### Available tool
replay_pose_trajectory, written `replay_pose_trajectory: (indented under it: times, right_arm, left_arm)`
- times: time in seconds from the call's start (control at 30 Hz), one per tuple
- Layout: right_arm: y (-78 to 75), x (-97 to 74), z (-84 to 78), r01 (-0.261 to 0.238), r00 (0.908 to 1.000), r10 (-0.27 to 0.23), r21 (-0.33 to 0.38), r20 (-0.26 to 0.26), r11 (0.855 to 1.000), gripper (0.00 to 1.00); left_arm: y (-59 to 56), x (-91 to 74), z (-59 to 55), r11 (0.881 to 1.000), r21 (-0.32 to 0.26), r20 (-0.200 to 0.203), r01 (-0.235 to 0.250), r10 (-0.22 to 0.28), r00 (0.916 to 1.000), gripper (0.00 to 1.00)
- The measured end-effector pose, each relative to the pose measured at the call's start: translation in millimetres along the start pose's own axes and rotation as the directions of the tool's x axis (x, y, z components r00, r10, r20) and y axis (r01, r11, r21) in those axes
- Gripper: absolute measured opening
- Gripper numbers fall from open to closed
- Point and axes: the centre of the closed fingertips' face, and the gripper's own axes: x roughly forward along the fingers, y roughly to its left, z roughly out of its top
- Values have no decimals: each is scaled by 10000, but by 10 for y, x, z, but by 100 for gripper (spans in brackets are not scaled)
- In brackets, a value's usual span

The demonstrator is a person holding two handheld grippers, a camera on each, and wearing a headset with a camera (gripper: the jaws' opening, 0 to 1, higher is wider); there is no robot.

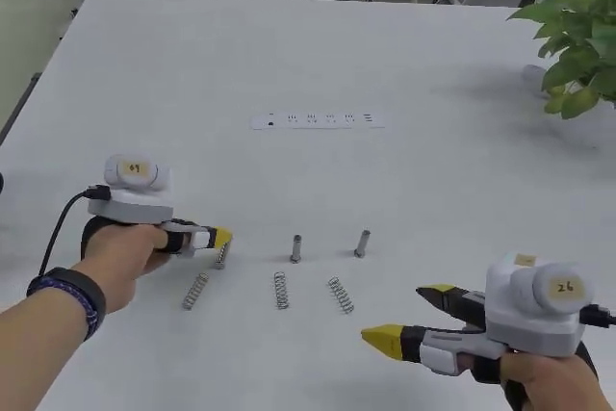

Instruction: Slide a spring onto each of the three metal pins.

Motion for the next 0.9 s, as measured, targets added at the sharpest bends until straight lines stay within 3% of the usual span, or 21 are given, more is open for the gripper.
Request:
replay_pose_trajectory:
  times: [0.5,0.73,0.9]
  right_arm:
    - [-18,-24,-5,15,10000,-15,62,21,10000,71]
    - [-34,-38,-7,45,10000,-46,127,57,9999,72]
    - [-47,-43,-3,69,9999,-71,173,88,9998,72]
  left_arm:
    - [-21,258,-122,9994,179,-846,-300,315,9959,7]
    - [-53,332,-143,9985,476,-1111,-277,329,9933,8]
    - [-48,348,-146,9944,953,-1436,-465,599,9878,4]
